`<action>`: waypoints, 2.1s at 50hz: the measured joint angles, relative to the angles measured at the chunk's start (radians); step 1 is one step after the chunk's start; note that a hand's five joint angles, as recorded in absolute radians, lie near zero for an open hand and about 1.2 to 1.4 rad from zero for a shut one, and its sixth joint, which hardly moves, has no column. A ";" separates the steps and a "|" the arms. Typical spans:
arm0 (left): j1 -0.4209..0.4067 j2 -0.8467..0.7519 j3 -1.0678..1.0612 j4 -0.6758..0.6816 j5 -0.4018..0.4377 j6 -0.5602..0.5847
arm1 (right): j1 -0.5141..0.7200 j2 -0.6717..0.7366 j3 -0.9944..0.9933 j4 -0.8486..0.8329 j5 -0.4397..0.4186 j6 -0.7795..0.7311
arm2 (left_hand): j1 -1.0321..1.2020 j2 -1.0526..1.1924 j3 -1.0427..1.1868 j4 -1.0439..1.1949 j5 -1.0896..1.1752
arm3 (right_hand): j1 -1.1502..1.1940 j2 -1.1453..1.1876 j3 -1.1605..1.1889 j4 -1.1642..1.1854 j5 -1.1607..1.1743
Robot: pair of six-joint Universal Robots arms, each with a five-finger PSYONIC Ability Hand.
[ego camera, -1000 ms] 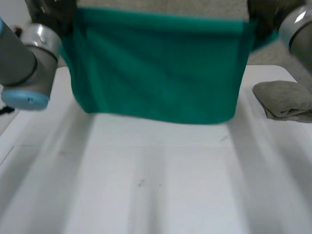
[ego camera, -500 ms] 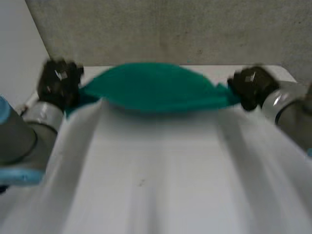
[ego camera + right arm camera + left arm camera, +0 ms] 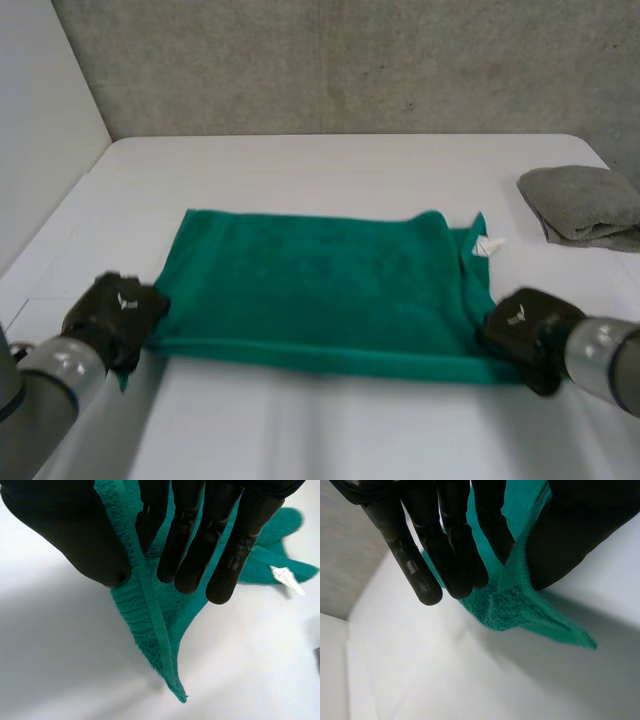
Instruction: Fold the laundry.
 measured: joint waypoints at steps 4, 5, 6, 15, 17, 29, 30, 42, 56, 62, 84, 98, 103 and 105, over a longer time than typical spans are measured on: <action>-0.004 0.046 -0.023 -0.114 0.002 0.042 | -0.022 -0.065 0.039 0.088 -0.007 -0.080 | 0.000 0.000 0.000 0.000 0.000 | 0.000 0.000 0.000 0.000 0.000; -0.005 0.051 -0.024 -0.131 0.002 0.051 | -0.024 -0.071 0.042 0.092 -0.009 -0.086 | 0.000 0.000 0.000 0.000 0.000 | 0.000 0.000 0.000 0.000 0.000; -0.006 0.052 -0.023 -0.139 0.002 0.059 | -0.028 -0.081 0.046 0.091 -0.014 -0.093 | 0.000 0.000 0.000 0.000 0.000 | 0.000 0.000 0.000 0.000 0.000; -0.009 -0.088 0.053 -0.001 -0.003 0.059 | -0.031 -0.002 0.000 -0.100 -0.027 0.086 | 0.000 0.000 0.000 0.000 0.000 | -0.113 -0.170 -0.167 -0.173 -0.140; -0.009 -0.105 0.061 0.011 -0.004 0.058 | -0.032 0.010 -0.003 -0.107 -0.028 0.101 | 0.000 0.000 0.000 0.000 0.000 | -0.144 -0.204 -0.203 -0.208 -0.170; -0.012 -0.198 0.130 0.058 -0.006 0.022 | -0.056 0.065 -0.022 -0.057 -0.035 0.159 | 0.000 0.000 0.000 0.000 0.000 | -0.485 -0.612 -0.625 -0.628 -0.605; -0.012 -0.198 0.133 0.057 -0.006 0.018 | -0.065 0.064 -0.024 -0.044 -0.039 0.158 | 0.000 0.000 0.000 0.000 0.000 | -0.488 -0.617 -0.630 -0.634 -0.611; -0.012 -0.206 0.145 0.054 -0.006 0.011 | -0.131 0.062 0.003 -0.044 -0.087 0.152 | 0.000 0.000 0.000 0.000 0.000 | -0.467 -0.567 -0.575 -0.587 -0.570; -0.017 -0.172 0.138 0.039 -0.007 0.011 | -0.127 0.043 0.070 -0.187 -0.089 0.147 | 0.000 0.000 0.000 0.000 0.000 | 0.008 0.001 0.000 0.000 -0.001; -0.017 -0.027 0.166 0.000 -0.004 0.010 | -0.123 -0.146 -0.116 -0.078 -0.081 0.149 | 0.000 0.000 0.000 0.000 0.000 | 0.008 0.001 0.000 0.001 -0.001; -0.011 0.330 0.490 -0.106 0.009 -0.093 | -0.126 -0.197 -0.757 0.206 -0.117 0.176 | 0.000 0.000 0.000 0.000 0.000 | 0.009 0.001 0.000 0.001 0.000; -0.016 -0.255 0.665 -0.092 0.027 -0.079 | -0.023 0.262 -0.792 0.122 0.012 0.199 | 0.000 0.001 0.001 0.000 0.000 | 0.009 0.001 0.000 0.001 0.000; -0.018 -0.444 0.851 -0.011 0.024 -0.072 | 0.012 0.393 -0.890 -0.063 0.095 0.259 | 0.000 0.001 0.001 0.000 0.000 | 0.009 0.001 0.000 0.001 0.000; -0.018 -0.496 0.928 0.045 0.022 -0.068 | 0.020 0.422 -0.928 -0.137 0.109 0.286 | 0.000 0.001 0.001 0.000 0.000 | 0.009 0.001 0.000 0.001 0.000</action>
